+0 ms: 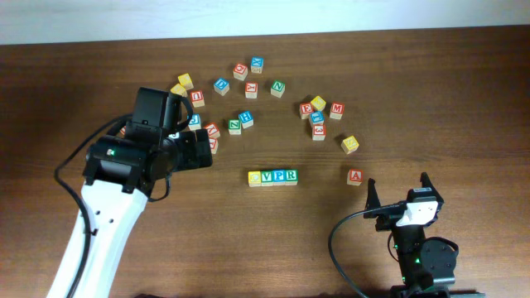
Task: Spell out CVPR
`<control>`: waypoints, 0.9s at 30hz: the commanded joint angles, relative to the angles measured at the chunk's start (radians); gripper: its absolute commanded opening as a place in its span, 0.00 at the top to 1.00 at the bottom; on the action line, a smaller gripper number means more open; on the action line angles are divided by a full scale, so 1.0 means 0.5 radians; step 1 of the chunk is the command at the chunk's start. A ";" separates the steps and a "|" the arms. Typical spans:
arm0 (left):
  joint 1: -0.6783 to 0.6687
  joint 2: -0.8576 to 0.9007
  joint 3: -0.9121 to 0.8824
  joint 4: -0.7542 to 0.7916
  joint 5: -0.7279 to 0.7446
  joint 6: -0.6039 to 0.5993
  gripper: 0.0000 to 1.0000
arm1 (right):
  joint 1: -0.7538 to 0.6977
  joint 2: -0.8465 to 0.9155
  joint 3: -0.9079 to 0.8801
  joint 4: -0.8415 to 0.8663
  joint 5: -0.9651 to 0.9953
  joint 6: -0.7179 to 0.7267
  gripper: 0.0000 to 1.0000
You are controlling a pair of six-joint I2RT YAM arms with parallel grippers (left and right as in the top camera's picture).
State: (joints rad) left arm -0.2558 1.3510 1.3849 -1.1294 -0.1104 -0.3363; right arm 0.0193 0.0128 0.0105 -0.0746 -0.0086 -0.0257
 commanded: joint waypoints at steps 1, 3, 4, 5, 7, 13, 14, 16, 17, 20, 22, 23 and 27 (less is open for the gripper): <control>0.007 -0.079 0.010 0.028 -0.060 0.378 0.01 | -0.017 -0.018 -0.010 -0.013 0.002 0.022 0.02; 0.016 -0.175 -0.009 0.063 0.015 0.527 0.01 | -0.017 -0.019 -0.010 -0.013 0.002 0.022 0.02; 0.033 -0.212 -0.031 0.095 0.038 0.527 0.01 | -0.017 -0.018 -0.010 -0.013 0.002 0.022 0.02; 0.062 -0.259 -0.072 0.150 0.079 0.535 0.00 | -0.017 -0.018 -0.010 -0.013 0.002 0.022 0.02; 0.150 -0.388 -0.235 0.306 0.330 0.808 0.01 | -0.017 -0.019 -0.010 -0.013 0.002 0.022 0.02; 0.397 -1.131 -1.196 0.936 0.671 1.183 0.01 | -0.017 -0.018 -0.010 -0.012 0.002 0.022 0.02; 0.414 -1.294 -1.366 1.032 0.671 1.183 0.01 | -0.017 -0.019 -0.010 -0.013 0.002 0.022 0.02; 0.423 -1.540 -1.595 1.168 0.670 1.183 0.01 | -0.017 -0.018 -0.010 -0.012 0.002 0.022 0.02; 0.426 -1.700 -1.731 1.279 0.655 1.167 0.01 | -0.017 -0.019 -0.010 -0.012 0.002 0.022 0.02; 0.432 -2.062 -2.017 1.606 0.634 1.077 0.01 | -0.017 -0.018 -0.010 -0.012 0.002 0.022 0.02; 0.442 -2.148 -2.116 1.706 0.581 1.033 0.01 | -0.017 -0.018 -0.010 -0.013 0.002 0.022 0.02; 0.472 -2.198 -2.164 1.736 0.558 0.942 0.01 | -0.017 -0.018 -0.010 -0.012 0.002 0.022 0.02; 0.580 -2.420 -2.331 1.789 0.559 0.829 0.01 | -0.017 -0.019 -0.010 -0.012 0.002 0.022 0.02</control>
State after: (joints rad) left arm 0.0128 0.1993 0.2623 -0.2485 0.1795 0.1303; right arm 0.0181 0.0101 0.0109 -0.0753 -0.0090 -0.0254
